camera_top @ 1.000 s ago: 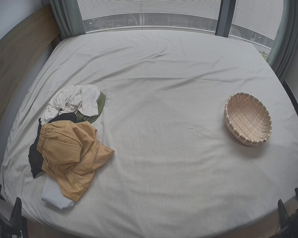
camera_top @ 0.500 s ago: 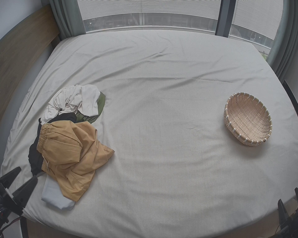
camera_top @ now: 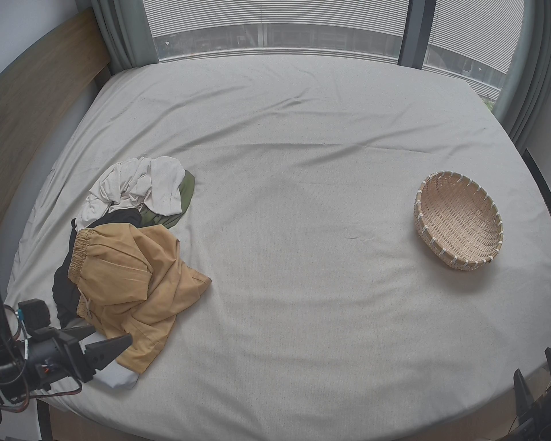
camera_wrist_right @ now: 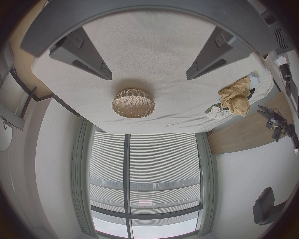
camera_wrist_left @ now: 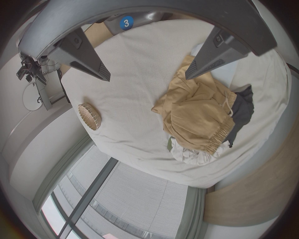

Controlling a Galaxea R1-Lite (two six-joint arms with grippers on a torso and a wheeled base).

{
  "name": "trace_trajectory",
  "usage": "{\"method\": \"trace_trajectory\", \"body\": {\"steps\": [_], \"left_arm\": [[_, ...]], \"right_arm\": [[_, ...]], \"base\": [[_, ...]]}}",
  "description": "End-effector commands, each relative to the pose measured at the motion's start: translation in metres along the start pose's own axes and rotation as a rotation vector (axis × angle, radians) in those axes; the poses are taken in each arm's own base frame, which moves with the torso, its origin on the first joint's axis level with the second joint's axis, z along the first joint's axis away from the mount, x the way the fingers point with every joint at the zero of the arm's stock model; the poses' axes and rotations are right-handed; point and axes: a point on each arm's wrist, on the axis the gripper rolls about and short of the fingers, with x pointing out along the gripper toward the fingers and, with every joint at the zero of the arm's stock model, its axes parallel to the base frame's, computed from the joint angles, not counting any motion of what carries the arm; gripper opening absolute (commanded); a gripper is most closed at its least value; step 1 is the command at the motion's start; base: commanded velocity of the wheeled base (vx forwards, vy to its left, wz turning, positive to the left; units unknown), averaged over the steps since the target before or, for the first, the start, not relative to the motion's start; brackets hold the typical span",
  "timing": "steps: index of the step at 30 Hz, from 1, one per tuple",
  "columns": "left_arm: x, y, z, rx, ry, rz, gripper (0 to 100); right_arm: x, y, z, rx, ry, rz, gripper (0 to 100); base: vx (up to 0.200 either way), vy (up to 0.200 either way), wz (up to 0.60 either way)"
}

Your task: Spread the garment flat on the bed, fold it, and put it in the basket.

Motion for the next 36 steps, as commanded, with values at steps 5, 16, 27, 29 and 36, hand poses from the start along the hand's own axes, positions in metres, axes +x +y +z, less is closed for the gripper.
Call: {"method": "trace_trajectory", "body": {"steps": [5, 16, 27, 29, 36], "left_arm": [[0.072, 0.029, -0.006, -0.108, 0.17, 0.05, 100], [0.101, 0.047, -0.013, -0.176, 0.197, 0.078, 100], [0.104, 0.054, -0.031, -0.21, 0.283, 0.106, 100], [0.108, 0.057, -0.032, -0.217, 0.292, 0.113, 100], [0.125, 0.069, -0.033, -0.231, 0.282, 0.132, 100]], "right_arm": [[0.0, 0.0, -0.005, 0.0, 0.001, 0.001, 100], [0.0, 0.0, -0.005, 0.0, 0.001, 0.001, 100], [0.0, 0.0, -0.005, 0.0, 0.003, 0.001, 100], [0.0, 0.0, -0.005, 0.0, 0.003, -0.001, 100], [0.0, 0.0, -0.005, 0.0, 0.003, -0.001, 100]], "base": [[0.0, 0.0, 0.0], [0.0, 0.0, 0.0], [0.0, 0.0, 0.0], [0.0, 0.0, 0.0], [0.0, 0.0, 0.0]]}}
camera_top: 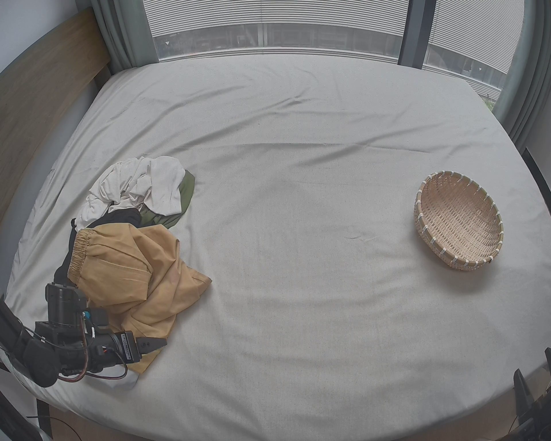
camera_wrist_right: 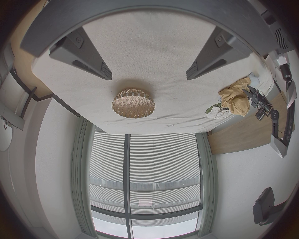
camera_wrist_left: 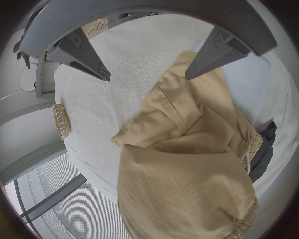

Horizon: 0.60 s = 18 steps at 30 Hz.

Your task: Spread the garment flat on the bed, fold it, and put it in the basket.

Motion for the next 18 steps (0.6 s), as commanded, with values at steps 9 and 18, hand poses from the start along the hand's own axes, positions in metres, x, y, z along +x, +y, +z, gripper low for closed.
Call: {"method": "trace_trajectory", "body": {"steps": [9, 18], "left_arm": [[0.055, 0.016, 0.007, 0.002, -0.026, 0.003, 100], [0.067, 0.01, 0.026, -0.043, -0.139, -0.027, 0]], "right_arm": [[0.0, 0.0, -0.005, 0.0, 0.003, 0.002, 100], [0.0, 0.0, -0.005, 0.0, 0.003, 0.0, 100]], "base": [[0.0, 0.0, 0.0], [0.0, 0.0, 0.0]]}}
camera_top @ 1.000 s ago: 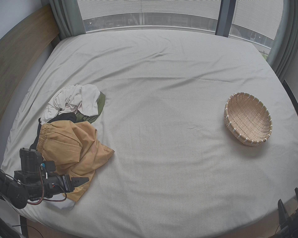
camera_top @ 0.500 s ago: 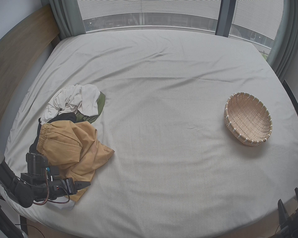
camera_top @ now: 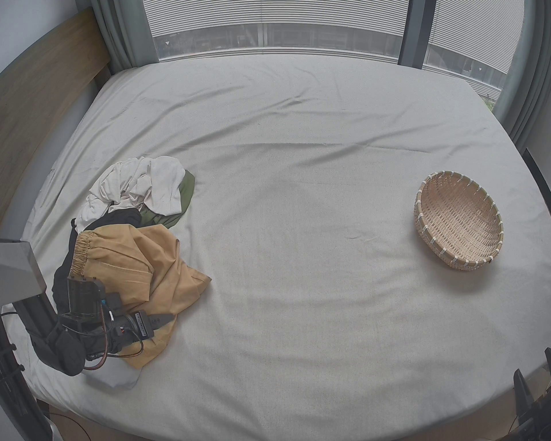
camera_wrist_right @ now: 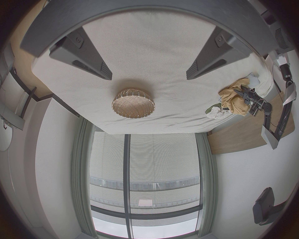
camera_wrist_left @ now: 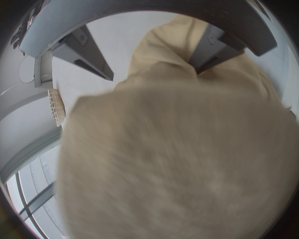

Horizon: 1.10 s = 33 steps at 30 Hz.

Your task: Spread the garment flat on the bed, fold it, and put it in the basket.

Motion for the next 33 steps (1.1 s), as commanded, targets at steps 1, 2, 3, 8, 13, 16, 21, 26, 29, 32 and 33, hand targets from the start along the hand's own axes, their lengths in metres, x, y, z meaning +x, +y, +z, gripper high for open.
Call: {"method": "trace_trajectory", "body": {"steps": [1, 2, 3, 8, 13, 16, 21, 26, 29, 32, 33], "left_arm": [[0.008, 0.0, -0.001, -0.001, 0.008, -0.002, 0], [0.009, 0.0, -0.001, 0.001, 0.009, -0.003, 0], [0.009, -0.001, -0.002, 0.0, 0.011, -0.003, 0], [0.008, -0.005, 0.0, 0.006, 0.006, -0.02, 0], [0.01, -0.023, 0.007, -0.002, -0.026, -0.077, 0], [0.006, -0.047, 0.02, -0.042, -0.075, -0.155, 0], [0.007, -0.068, 0.015, -0.016, -0.058, -0.213, 0], [0.009, -0.09, 0.01, 0.013, -0.043, -0.279, 0], [0.011, -0.105, 0.009, 0.023, -0.042, -0.322, 0], [0.012, -0.115, 0.007, 0.033, -0.038, -0.351, 0], [0.012, -0.124, 0.004, 0.047, -0.032, -0.374, 0]], "right_arm": [[0.0, 0.0, -0.005, 0.0, 0.002, 0.001, 100], [0.0, 0.0, -0.005, 0.0, 0.002, 0.002, 100], [0.0, 0.0, -0.005, 0.001, 0.002, 0.001, 100], [0.0, 0.0, -0.005, 0.001, 0.002, 0.001, 100], [0.0, 0.0, -0.005, 0.001, 0.002, 0.001, 100], [0.0, 0.0, -0.005, 0.003, 0.002, 0.001, 100], [0.0, 0.0, -0.005, 0.003, 0.002, 0.001, 100], [0.0, 0.0, -0.005, 0.001, 0.002, 0.001, 100], [0.0, 0.0, -0.005, 0.001, 0.002, 0.001, 100], [0.0, 0.0, -0.005, 0.001, 0.002, -0.001, 100], [0.0, 0.0, -0.005, 0.003, 0.002, -0.001, 100]], "base": [[0.0, 0.0, 0.0], [0.0, 0.0, 0.0], [0.0, 0.0, 0.0], [0.0, 0.0, 0.0], [0.0, 0.0, 0.0], [0.0, 0.0, 0.0], [0.0, 0.0, 0.0], [0.0, 0.0, 0.0], [0.0, 0.0, 0.0], [0.0, 0.0, 0.0], [0.0, 0.0, 0.0]]}}
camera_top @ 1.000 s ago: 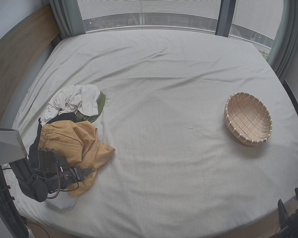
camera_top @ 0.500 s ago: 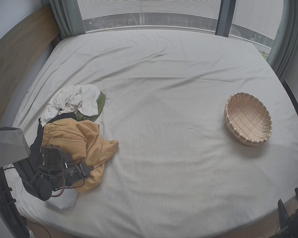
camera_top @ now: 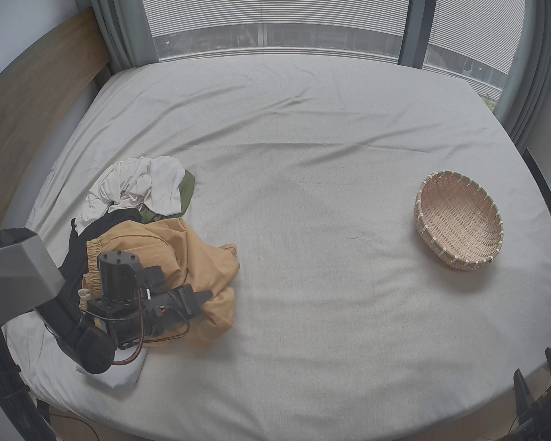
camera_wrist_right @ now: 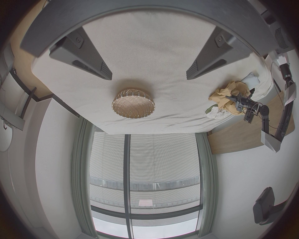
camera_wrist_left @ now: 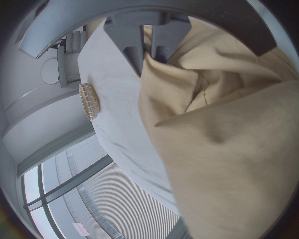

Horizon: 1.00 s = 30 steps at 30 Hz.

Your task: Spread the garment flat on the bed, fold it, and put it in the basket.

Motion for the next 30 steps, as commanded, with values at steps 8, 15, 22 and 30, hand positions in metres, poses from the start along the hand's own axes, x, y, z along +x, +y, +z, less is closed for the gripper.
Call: {"method": "trace_trajectory", "body": {"steps": [8, 15, 22, 30], "left_arm": [[0.017, -0.051, -0.008, 0.064, 0.004, -0.125, 0], [0.027, -0.074, -0.011, 0.089, 0.01, -0.198, 0], [0.047, -0.094, -0.024, 0.066, 0.038, -0.264, 0], [0.064, -0.1, -0.032, 0.066, 0.036, -0.3, 0]], "right_arm": [[0.0, 0.0, -0.005, 0.001, 0.003, 0.0, 100], [0.0, 0.0, -0.005, 0.001, 0.003, 0.0, 100], [0.0, 0.0, -0.005, 0.001, 0.003, 0.0, 100], [0.0, 0.0, -0.005, 0.0, 0.003, 0.0, 100]], "base": [[0.0, 0.0, 0.0], [0.0, 0.0, 0.0], [0.0, 0.0, 0.0], [0.0, 0.0, 0.0]]}}
